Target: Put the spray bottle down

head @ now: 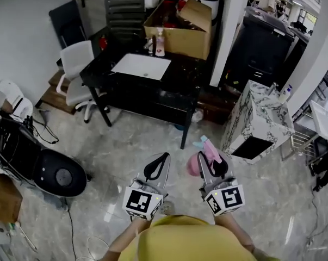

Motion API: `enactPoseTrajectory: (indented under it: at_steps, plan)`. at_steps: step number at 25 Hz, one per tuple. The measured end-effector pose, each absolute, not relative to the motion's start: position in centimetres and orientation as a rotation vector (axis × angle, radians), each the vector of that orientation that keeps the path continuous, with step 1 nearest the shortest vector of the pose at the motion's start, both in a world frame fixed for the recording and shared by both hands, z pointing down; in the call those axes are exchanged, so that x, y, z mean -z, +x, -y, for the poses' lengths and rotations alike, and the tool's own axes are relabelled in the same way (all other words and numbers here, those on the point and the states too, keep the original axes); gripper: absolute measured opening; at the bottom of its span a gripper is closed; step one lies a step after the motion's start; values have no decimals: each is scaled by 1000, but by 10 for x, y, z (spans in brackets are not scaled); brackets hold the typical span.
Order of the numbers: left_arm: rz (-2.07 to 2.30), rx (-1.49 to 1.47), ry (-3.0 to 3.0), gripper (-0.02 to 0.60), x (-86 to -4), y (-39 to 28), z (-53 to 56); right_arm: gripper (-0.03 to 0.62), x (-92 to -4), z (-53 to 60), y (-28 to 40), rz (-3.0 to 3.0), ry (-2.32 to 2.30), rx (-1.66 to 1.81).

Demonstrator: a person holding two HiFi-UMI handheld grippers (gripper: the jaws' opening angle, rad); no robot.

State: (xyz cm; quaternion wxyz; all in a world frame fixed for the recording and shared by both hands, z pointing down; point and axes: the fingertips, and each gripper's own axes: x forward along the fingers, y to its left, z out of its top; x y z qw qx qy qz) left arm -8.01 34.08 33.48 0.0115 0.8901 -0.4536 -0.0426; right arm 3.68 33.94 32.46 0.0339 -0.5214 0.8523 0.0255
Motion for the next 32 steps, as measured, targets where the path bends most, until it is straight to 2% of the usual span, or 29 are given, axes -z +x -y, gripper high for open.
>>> enactPoseTrajectory:
  at_steps: [22,32]
  plan:
    - [1363,167,2726,-2,-354,-113,-216,149,-322,-200,11,-2597,-1624,-134]
    - [1395,141,2702,-2,-373,-101,-98,149,-338,-78,23,-2592,-1587,-118]
